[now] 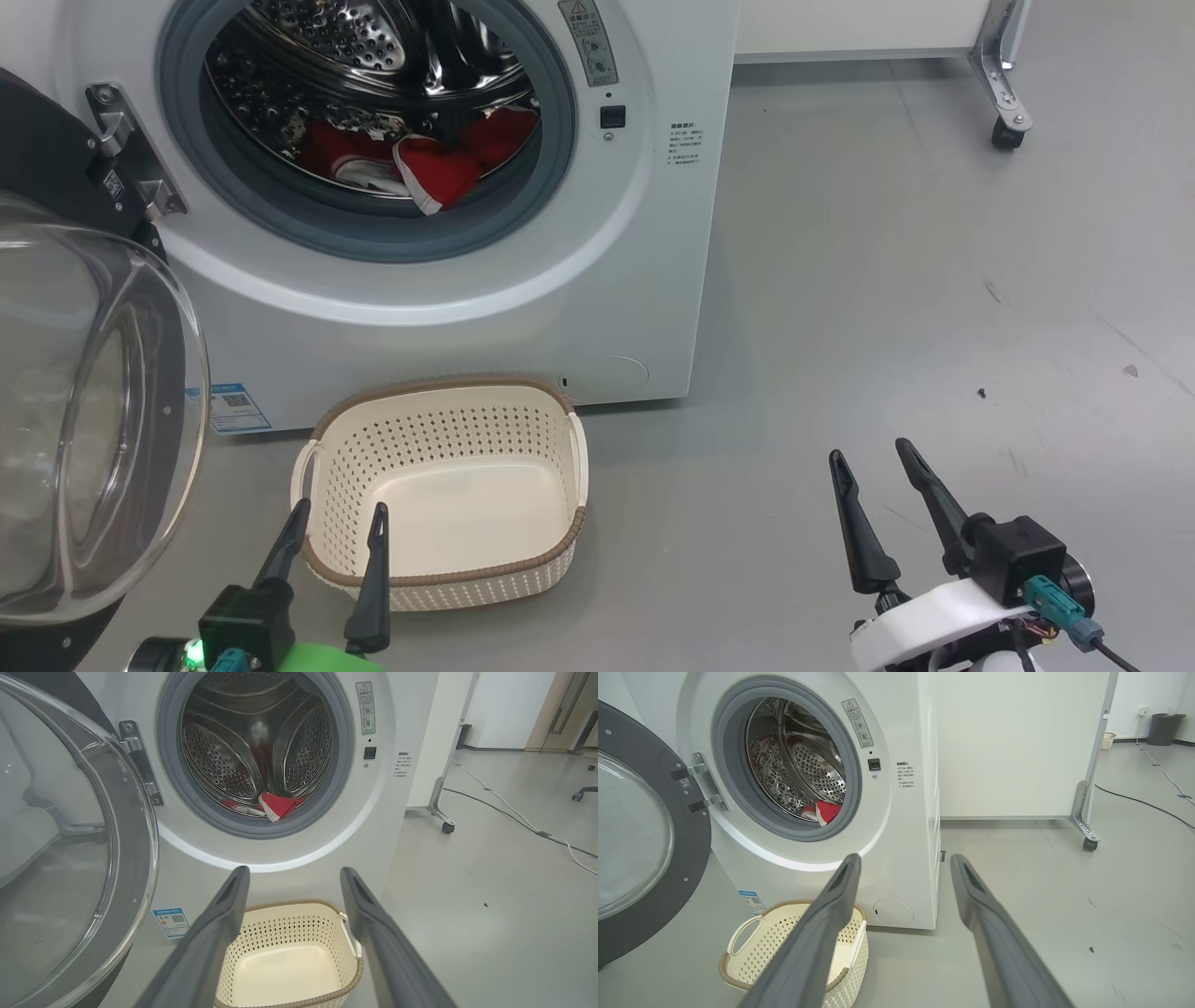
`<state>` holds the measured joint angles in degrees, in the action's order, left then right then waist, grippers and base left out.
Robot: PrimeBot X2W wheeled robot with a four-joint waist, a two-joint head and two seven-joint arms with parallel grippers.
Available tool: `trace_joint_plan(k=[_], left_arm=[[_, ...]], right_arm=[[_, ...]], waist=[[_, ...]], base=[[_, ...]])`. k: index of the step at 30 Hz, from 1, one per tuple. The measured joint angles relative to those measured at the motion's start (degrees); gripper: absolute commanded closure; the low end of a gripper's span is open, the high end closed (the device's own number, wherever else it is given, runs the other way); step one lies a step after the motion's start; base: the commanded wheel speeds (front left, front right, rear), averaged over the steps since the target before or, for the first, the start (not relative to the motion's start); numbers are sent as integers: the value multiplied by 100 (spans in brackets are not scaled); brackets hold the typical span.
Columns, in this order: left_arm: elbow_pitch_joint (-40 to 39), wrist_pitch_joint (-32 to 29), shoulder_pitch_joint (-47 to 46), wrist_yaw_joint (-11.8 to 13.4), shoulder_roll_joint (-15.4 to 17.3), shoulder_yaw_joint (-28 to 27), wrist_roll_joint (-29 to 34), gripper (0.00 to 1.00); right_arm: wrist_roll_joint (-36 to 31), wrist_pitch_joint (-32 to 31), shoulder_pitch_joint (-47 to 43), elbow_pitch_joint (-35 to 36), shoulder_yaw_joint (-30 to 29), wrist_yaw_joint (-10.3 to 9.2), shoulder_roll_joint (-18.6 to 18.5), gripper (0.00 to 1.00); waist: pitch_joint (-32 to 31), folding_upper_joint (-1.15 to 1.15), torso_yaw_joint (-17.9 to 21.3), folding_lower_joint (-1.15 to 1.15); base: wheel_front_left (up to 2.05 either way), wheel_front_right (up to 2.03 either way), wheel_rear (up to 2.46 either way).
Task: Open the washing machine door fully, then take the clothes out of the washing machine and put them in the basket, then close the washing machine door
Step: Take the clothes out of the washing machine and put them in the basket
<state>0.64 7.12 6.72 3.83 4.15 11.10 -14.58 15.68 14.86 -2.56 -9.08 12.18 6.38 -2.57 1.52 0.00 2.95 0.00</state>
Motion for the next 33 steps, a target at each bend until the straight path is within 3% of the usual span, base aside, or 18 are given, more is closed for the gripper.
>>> trace_joint_plan(k=[33], left_arm=[[-112,-75,8,18,1,137,65,0]], right_arm=[[60,0,-118,3,55,-3,1,0]], waist=[[-149,0,1,0]], base=[[48,-48,0]])
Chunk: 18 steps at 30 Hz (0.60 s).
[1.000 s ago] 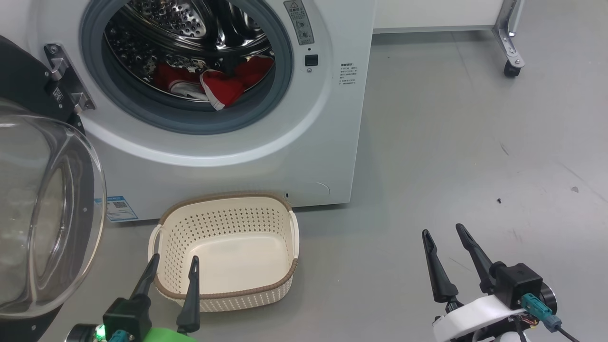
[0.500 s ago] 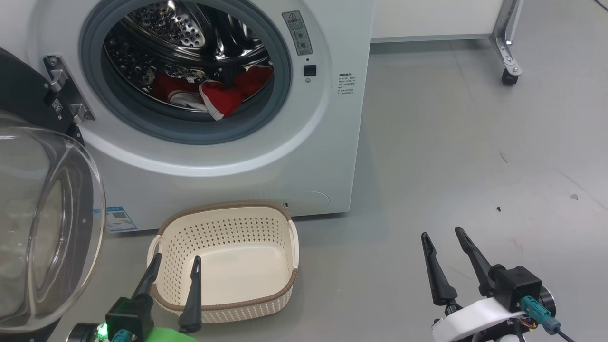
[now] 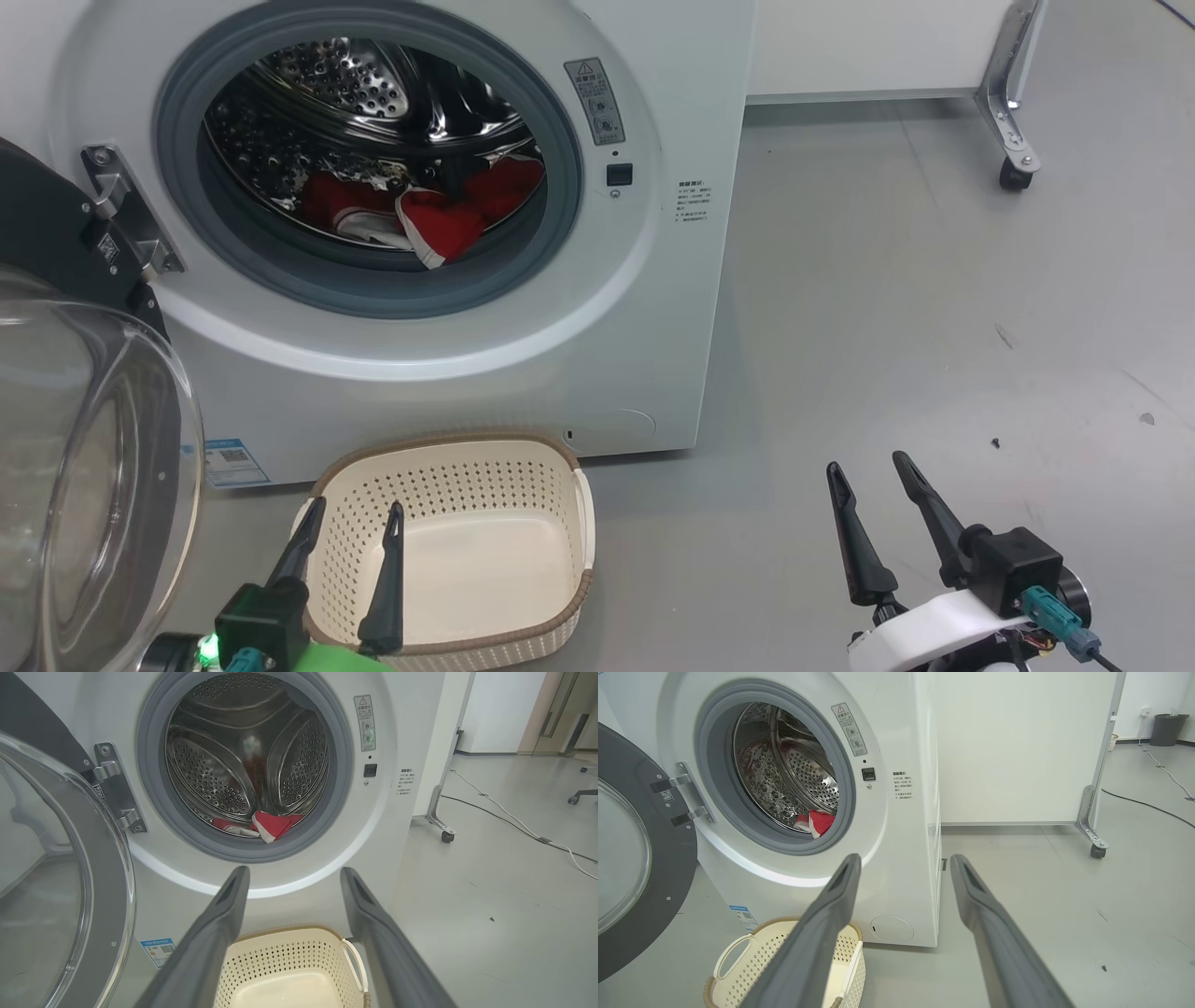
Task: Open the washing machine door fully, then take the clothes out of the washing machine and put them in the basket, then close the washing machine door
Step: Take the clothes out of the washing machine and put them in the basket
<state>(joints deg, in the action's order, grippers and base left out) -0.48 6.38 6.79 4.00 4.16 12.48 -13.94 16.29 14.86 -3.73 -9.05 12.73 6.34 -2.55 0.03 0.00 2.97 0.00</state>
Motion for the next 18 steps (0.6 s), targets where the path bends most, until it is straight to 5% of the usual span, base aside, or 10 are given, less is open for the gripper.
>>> trace_joint_plan(k=[18], left_arm=[[-22,-33,13,31,4,-9,1,0]], right_arm=[[83,0,-3,1,20,0,0,0]], waist=[[17,0,-17,0]], base=[[16,-16,0]])
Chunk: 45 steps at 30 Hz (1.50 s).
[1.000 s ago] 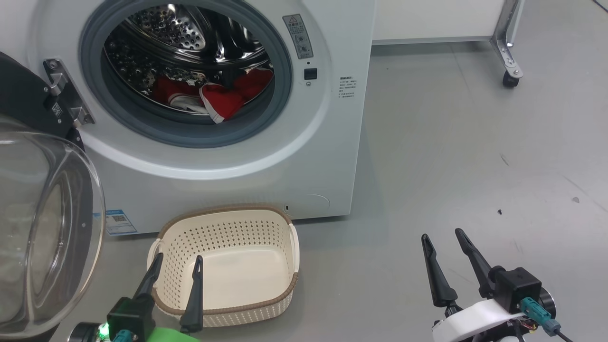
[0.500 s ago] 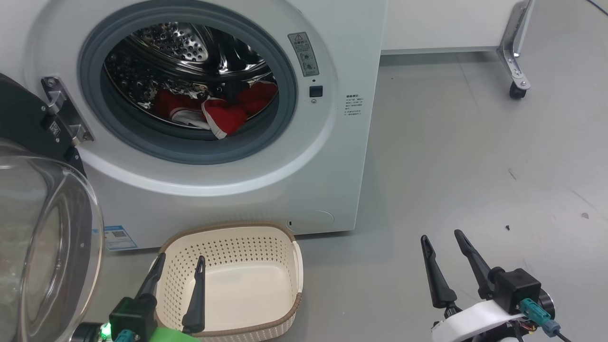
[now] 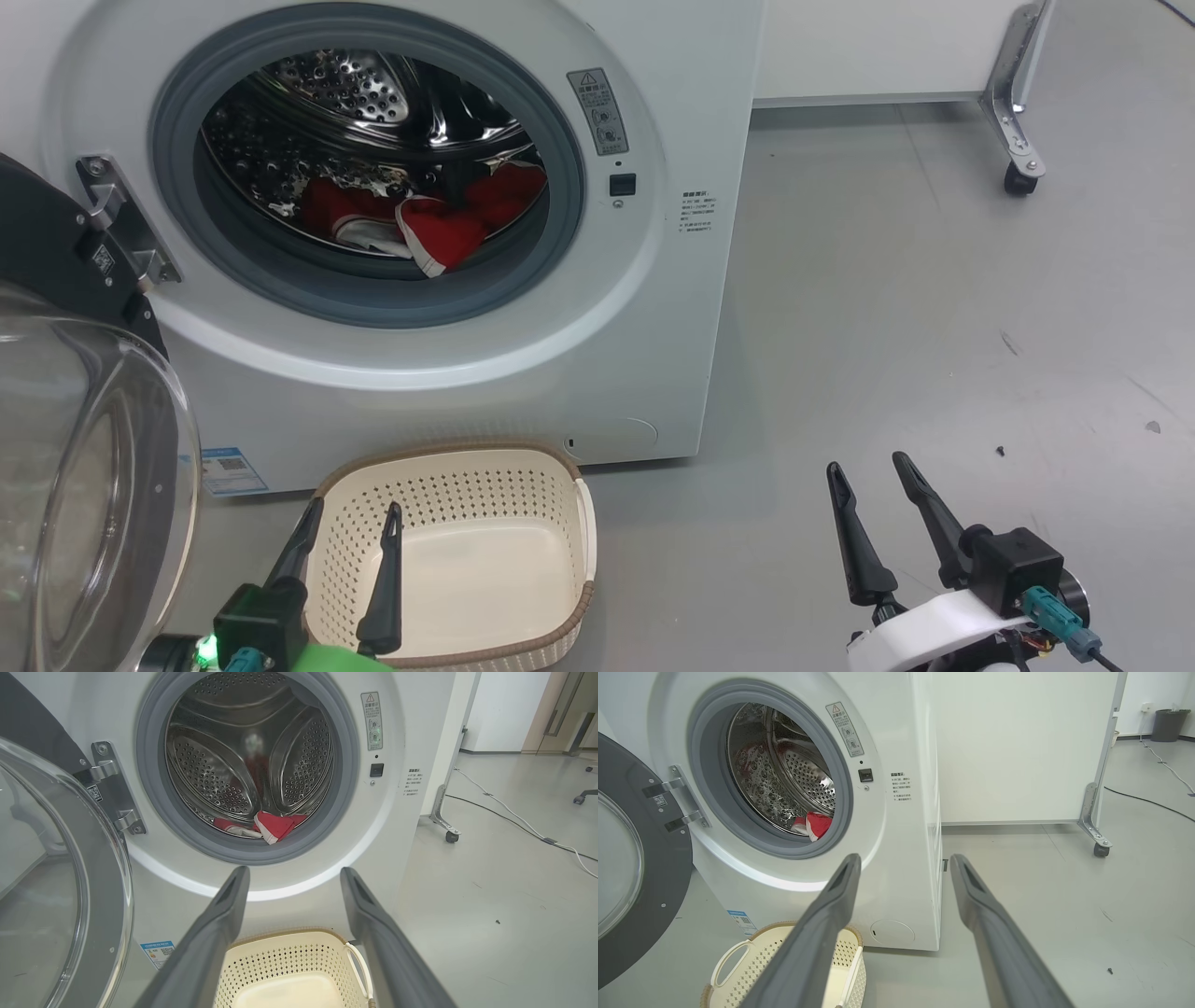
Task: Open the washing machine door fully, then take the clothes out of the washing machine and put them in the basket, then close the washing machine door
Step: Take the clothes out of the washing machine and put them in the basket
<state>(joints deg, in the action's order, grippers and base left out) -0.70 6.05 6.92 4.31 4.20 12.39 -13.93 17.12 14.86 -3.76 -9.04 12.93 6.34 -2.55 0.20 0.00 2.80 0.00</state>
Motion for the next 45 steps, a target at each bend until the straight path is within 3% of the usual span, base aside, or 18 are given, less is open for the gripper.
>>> trace_joint_plan(k=[25,33,45], left_arm=[[-110,-1,3,44,3,68,98,0],[-52,-94,-139,-66,-4,294,91,0],[412,-302,-1352,-236,-83,396,-119,0]], right_arm=[[-10,0,3,147,-31,0,1,0],[-119,0,110,374,-48,1,1,0],[-223,0,508,586,33,5,-1,0]], waist=[[147,0,-26,0],[536,0,-40,0],[1418,0,56,0]], base=[[0,0,0],[0,0,0],[0,0,0]])
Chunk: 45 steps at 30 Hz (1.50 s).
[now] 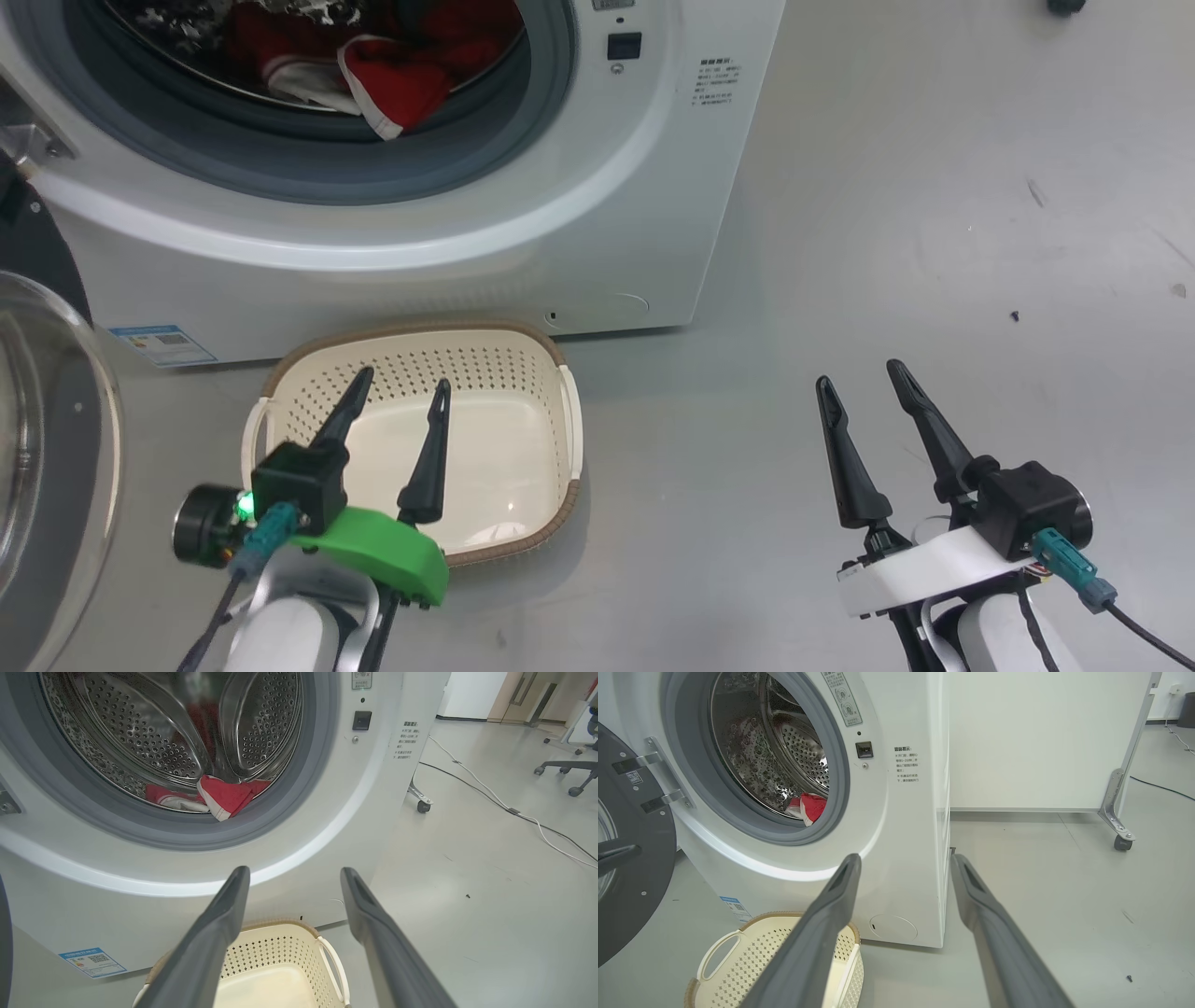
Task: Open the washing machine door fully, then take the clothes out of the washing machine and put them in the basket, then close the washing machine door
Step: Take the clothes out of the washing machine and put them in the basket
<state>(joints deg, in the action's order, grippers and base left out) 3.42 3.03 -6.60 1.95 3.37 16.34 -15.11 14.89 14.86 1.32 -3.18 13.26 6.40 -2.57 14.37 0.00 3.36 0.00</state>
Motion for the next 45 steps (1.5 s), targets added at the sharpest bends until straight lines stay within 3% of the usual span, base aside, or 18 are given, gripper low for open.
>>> trace_joint_plan(k=[11,16,22,28,45], left_arm=[[524,-978,-1452,-201,-11,-307,-445,0],[781,-1805,-2369,-299,358,-554,-560,0],[914,-2285,-3317,-361,787,-909,-655,0],[1049,-2562,-4123,-380,1174,-1137,-646,0],[1615,-2783,-5655,-349,1735,-1505,-475,0]], right_arm=[[226,0,453,185,190,4,-1,0],[549,0,750,320,318,5,-4,0],[899,0,1029,380,430,2,-4,0],[1143,0,1226,388,569,-2,-3,0],[1628,0,1661,467,899,-7,-2,0]], waist=[[761,0,323,0],[1208,0,622,0],[1628,0,970,0],[1982,0,1329,0],[2823,0,2052,-1]], base=[[0,0,0],[0,0,0],[0,0,0],[0,0,0],[0,0,0]])
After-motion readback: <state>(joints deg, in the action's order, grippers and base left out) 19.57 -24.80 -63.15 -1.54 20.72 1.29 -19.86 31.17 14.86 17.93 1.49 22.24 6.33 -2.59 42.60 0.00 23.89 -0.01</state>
